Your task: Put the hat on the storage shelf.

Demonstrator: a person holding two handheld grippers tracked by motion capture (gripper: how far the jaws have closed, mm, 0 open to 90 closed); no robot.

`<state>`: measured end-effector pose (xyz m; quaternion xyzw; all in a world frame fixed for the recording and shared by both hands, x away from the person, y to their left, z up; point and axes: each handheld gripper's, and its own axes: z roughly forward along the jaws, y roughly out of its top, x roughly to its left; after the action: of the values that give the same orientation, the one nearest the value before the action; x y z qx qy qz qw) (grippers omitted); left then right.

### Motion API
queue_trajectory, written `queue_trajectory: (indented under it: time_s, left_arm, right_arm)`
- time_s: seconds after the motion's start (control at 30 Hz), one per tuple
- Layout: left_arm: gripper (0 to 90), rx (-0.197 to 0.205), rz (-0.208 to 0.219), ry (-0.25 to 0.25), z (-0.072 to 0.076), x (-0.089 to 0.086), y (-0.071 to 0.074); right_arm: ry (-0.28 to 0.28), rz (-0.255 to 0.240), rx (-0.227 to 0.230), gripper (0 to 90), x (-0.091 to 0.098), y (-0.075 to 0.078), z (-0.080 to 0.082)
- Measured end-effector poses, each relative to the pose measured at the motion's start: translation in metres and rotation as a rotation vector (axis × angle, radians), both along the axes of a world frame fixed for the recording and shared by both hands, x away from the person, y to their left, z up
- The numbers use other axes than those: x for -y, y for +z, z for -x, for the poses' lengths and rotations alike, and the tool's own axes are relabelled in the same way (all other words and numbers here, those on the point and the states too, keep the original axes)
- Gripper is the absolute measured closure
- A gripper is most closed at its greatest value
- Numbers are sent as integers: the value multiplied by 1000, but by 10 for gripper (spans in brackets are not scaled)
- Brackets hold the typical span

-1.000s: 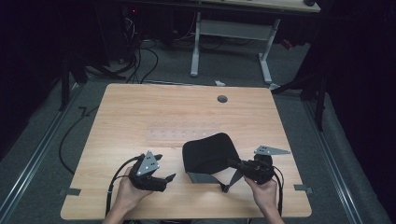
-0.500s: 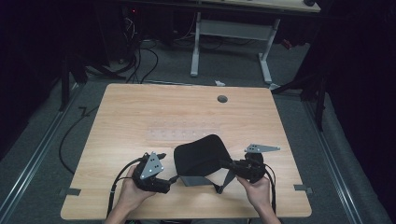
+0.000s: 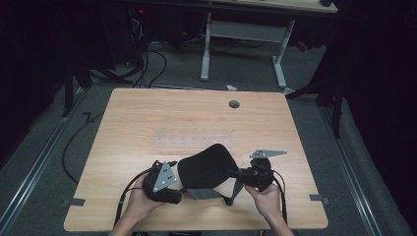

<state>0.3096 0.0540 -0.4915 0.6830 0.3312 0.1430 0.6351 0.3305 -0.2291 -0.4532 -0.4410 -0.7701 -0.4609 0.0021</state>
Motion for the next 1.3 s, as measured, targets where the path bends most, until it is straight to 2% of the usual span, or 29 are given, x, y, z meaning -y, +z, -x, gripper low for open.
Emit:
queue_trajectory:
  time_s: [0.23, 0.47, 0.83, 0.97, 1.17, 1.27, 1.3]
  left_arm:
    - [218, 19, -18, 13, 1, 3, -3]
    - [344, 27, -25, -9, 3, 4, -3]
    - [574, 9, -12, -22, 4, 1, -1]
    - [641, 6, -12, -47, 5, -2, 2]
    - [762, 5, 9, -92, 7, -5, 5]
    - [852, -5, 23, -166, 12, -7, 8]
    - [861, -5, 23, -166, 12, -7, 8]
  right_arm:
    - [3, -8, -11, 861, -6, -2, -2]
    - [23, -41, -16, 860, -9, -3, -3]
    - [44, -91, -9, 847, -11, -5, -6]
    - [38, -108, -13, 839, -11, -6, -9]
    - [35, -99, -7, 812, -12, -8, -11]
    - [26, -114, 0, 760, -11, -8, -13]
    - [24, -126, 1, 754, -10, -8, -13]
